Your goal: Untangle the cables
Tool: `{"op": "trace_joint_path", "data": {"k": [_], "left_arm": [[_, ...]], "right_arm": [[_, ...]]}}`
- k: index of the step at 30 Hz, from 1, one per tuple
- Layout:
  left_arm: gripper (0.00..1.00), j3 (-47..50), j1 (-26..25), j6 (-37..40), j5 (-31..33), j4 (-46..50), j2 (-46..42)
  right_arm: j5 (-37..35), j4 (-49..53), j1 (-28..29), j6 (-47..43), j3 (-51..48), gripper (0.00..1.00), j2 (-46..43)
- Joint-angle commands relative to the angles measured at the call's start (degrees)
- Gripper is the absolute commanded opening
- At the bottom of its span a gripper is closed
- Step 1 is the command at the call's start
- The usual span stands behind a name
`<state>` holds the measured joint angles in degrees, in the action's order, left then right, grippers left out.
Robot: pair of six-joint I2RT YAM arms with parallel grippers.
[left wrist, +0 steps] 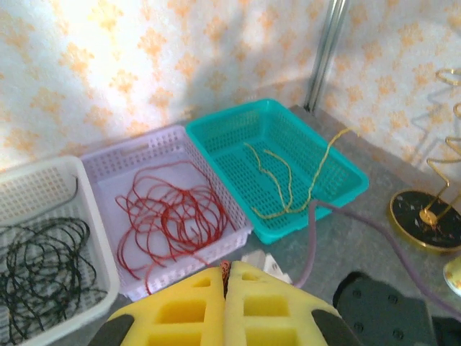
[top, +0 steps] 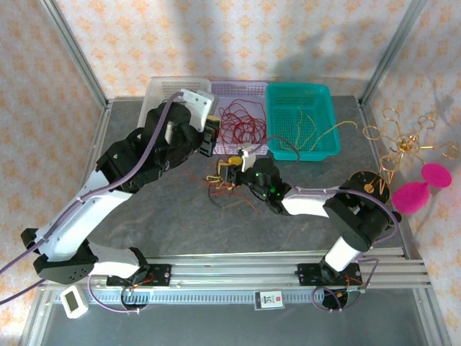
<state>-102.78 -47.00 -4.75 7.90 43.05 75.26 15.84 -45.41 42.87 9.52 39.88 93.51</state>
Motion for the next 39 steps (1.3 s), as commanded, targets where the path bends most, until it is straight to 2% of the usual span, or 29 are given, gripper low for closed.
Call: {"op": "trace_joint_path", "data": {"k": [1,9,19,25,31,39], "left_arm": [[0.00,-4.93,-0.47,3.90,2.71,-6.01,0.64],[0.00,-11.63,-0.46,8.28,6.58,-8.89,1.41],[0.00,-11.56,-0.46,16.20,9.23,-25.97,-2.74],[0.00,-8.24,-0.50,20.07,6.43,-39.79,-5.65],[0.00,-13.26,-0.46,21.12,2.40,-43.49,-2.87],[0.00,-19.76,-0.47,25.89,3.03,-47.66,1.24]], "right_arm": [[-4.01,2.74,0.19,1.64,-0.95,0.51,2.42],[-5.14,7.27,0.19,3.45,1.24,0.54,5.13],[-6.86,10.41,0.19,4.98,3.36,0.59,6.46],[-7.47,11.85,0.19,5.84,3.52,0.61,6.37],[-11.83,14.72,0.18,6.93,3.29,0.63,5.34],[-12.48,15.20,0.11,7.77,1.31,0.65,2.51]]}}
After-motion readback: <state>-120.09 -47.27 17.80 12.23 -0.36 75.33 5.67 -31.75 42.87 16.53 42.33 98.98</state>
